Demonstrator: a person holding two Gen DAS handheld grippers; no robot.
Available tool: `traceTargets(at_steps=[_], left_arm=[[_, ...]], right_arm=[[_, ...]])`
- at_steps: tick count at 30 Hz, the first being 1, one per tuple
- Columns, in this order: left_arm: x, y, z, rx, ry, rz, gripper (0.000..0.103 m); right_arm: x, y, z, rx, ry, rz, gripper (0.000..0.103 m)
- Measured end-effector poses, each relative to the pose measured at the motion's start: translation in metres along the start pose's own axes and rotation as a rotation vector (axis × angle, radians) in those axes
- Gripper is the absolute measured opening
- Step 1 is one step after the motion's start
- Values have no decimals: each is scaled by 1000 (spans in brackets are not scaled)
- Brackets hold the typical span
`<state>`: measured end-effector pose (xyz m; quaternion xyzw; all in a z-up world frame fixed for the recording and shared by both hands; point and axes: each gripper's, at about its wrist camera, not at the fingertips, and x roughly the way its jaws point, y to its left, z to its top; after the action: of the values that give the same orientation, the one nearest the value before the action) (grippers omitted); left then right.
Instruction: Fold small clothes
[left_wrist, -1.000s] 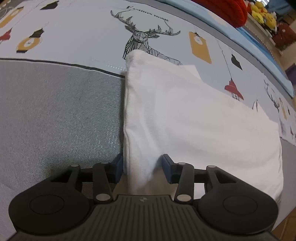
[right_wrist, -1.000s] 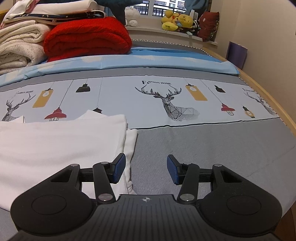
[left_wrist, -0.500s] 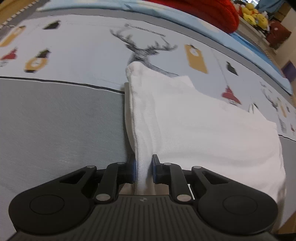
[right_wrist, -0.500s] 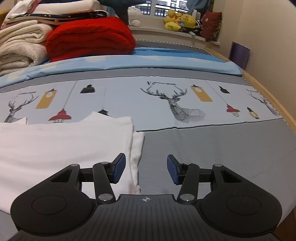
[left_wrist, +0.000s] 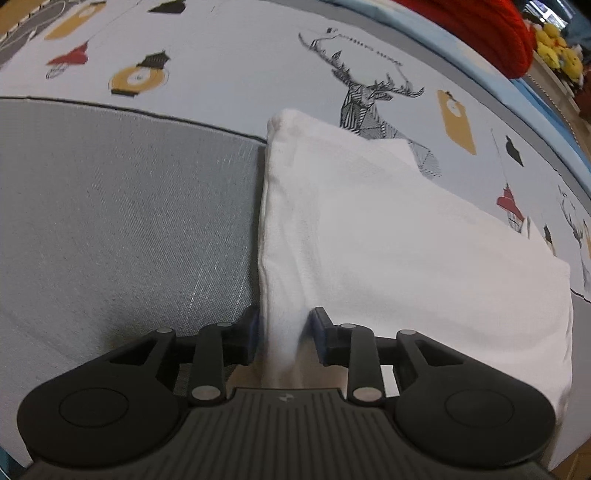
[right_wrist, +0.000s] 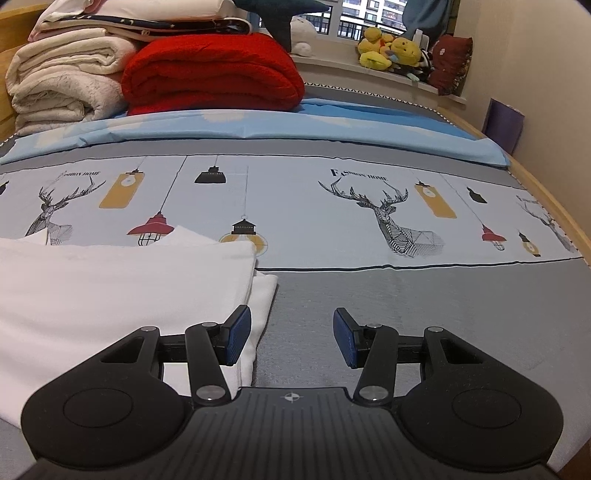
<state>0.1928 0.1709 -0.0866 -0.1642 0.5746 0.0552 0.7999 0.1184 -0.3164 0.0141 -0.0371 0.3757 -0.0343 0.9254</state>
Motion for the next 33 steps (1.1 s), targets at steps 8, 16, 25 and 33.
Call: traceTargets(at_steps=[8,16,25,33], left_arm=[[6,-8,0,23,-10,14,34],[-6,-16,0,67,-57,11,18],[-5,-24,1,96,-65,34,18],[-20,-35,2,118,-116,-22,16]], right_arm=[[0,-10,-3,19,7,-17,51],[0,-6,-2,10,4,-10,51],[0,-2,-1,-7,1,-7,51],[0,-2,-1,-4,-2,-5,51]])
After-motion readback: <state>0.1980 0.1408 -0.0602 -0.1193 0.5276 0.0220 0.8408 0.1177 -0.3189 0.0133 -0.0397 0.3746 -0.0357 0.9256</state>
